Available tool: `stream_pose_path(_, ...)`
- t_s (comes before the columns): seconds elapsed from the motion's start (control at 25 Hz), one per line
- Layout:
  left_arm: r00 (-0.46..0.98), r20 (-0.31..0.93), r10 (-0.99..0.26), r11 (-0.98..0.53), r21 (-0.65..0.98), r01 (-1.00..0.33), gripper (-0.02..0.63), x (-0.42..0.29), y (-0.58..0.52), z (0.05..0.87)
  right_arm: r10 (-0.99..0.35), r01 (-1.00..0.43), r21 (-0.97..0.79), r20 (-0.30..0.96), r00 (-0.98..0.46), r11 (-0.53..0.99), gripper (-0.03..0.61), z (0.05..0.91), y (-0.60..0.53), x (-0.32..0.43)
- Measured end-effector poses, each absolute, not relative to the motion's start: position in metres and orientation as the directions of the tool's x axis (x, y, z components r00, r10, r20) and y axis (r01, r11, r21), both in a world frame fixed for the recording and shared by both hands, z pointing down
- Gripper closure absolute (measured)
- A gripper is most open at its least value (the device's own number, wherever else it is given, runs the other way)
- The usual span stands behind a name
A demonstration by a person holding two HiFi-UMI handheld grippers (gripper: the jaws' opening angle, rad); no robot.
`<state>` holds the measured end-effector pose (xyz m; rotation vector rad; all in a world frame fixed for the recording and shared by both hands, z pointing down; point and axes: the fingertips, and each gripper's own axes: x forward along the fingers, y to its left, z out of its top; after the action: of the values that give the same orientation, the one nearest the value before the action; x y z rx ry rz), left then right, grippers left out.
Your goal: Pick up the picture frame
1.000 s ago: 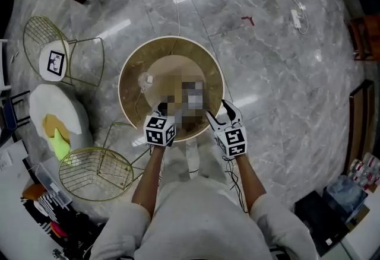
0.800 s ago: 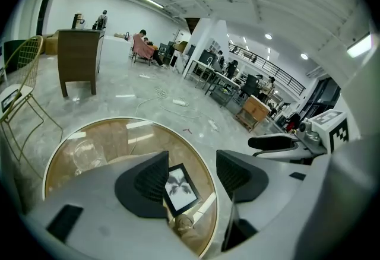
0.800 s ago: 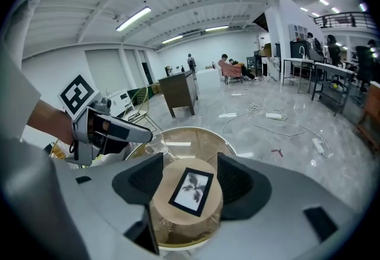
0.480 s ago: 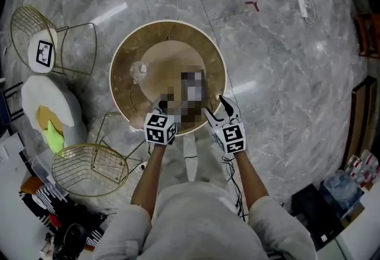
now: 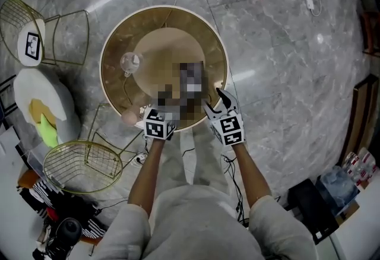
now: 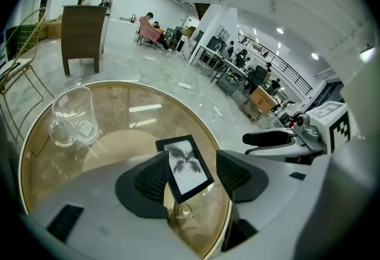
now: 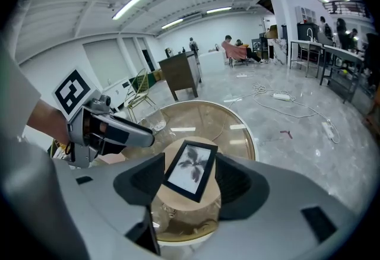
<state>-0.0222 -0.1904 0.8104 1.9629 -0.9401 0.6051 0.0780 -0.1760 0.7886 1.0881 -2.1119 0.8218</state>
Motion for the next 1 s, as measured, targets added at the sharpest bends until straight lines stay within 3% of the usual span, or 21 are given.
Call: stream_pose_path(1.0, 0.547, 0.763, -0.345, -0.292, 0.467, -0.835, 0.375, -0.02, -0.204, 0.901, -0.37, -0.863, -0.252, 0.824, -0.429, 0.438, 0.364, 0.891, -0.19, 0.076)
